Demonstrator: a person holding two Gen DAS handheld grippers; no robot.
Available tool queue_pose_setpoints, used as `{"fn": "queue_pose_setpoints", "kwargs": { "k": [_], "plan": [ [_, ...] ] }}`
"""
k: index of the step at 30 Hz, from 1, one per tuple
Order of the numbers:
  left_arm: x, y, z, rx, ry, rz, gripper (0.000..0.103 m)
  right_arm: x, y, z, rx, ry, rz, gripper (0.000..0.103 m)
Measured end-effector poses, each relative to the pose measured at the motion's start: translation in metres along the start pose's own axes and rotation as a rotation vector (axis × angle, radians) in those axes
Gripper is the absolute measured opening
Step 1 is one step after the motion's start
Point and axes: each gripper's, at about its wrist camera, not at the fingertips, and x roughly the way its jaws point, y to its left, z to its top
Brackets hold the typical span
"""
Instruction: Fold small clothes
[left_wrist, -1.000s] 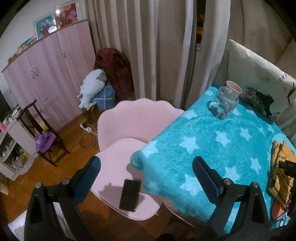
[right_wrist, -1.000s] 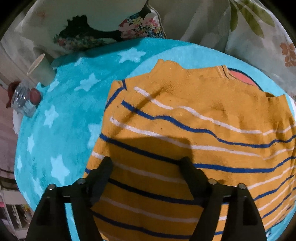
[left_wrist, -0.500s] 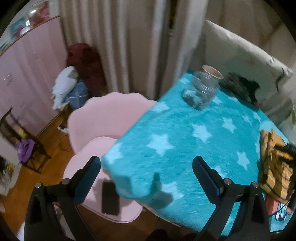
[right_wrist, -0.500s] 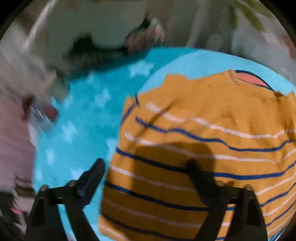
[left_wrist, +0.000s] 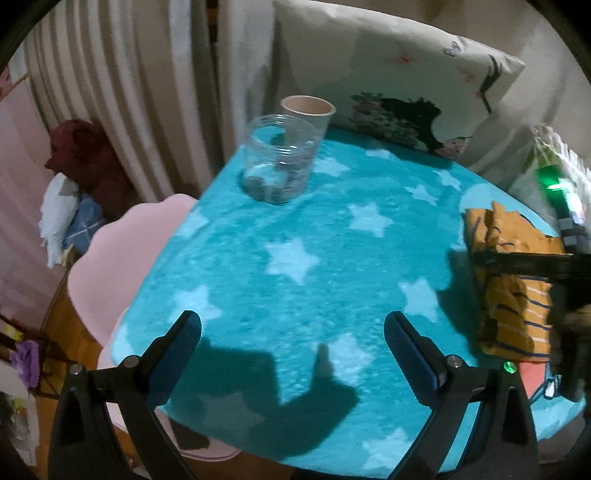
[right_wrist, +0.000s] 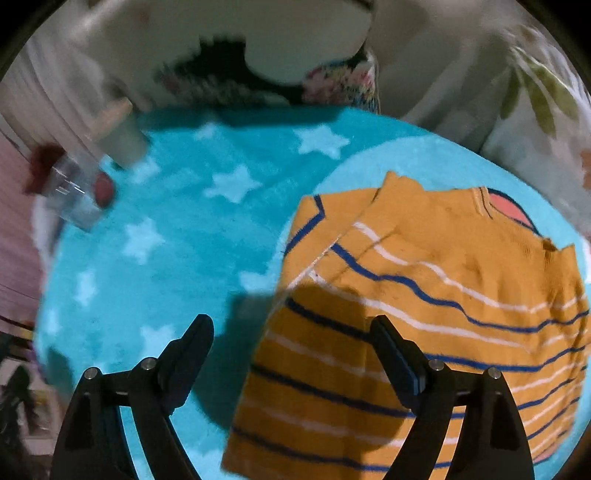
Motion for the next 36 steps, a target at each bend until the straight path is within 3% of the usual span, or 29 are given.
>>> {"fn": "queue_pose_setpoints", "kwargs": {
  "k": [3, 4, 6, 9, 12, 18, 22, 26, 29, 33, 36],
  "plan": [
    [0.003, -0.005, -0.005, 0.002, 0.009, -0.008, 0.099, 0.031, 0.008, -0.005, -0.055, 0.088, -0.183, 0.081],
    [0.004, -0.004, -0.007, -0.001, 0.011, -0.008, 0.099, 0.029, 0.008, -0.009, -0.057, 0.059, -0.186, 0.078],
    [0.006, -0.001, -0.013, -0.025, 0.026, -0.009, 0.099, 0.024, 0.008, -0.018, -0.083, 0.041, -0.206, 0.055],
    [0.012, 0.004, -0.020, -0.082, 0.061, -0.027, 0.099, 0.020, 0.007, -0.027, -0.137, 0.020, -0.222, 0.031],
    [0.010, -0.001, -0.024, -0.108, 0.071, -0.029, 0.099, 0.011, -0.006, -0.026, -0.105, -0.004, -0.140, 0.020],
    [-0.020, -0.044, -0.028, -0.072, 0.010, 0.004, 0.099, -0.034, -0.070, -0.025, 0.057, -0.095, 0.101, 0.017],
    [-0.044, -0.089, -0.030, -0.046, -0.016, -0.013, 0.099, -0.080, -0.137, -0.044, 0.169, -0.187, 0.177, 0.017],
    [-0.056, -0.138, -0.035, 0.016, -0.031, -0.014, 0.099, -0.112, -0.234, -0.092, 0.329, -0.253, 0.171, 0.017],
    [-0.061, -0.175, -0.038, 0.038, -0.021, -0.047, 0.099, -0.109, -0.300, -0.127, 0.445, -0.239, 0.148, 0.017],
    [-0.064, -0.220, -0.044, 0.055, 0.001, -0.090, 0.099, -0.086, -0.359, -0.162, 0.511, -0.178, 0.163, 0.029],
    [-0.067, -0.245, -0.051, 0.065, 0.003, -0.096, 0.099, -0.103, -0.387, -0.178, 0.574, -0.234, 0.153, 0.033]
  ]
}}
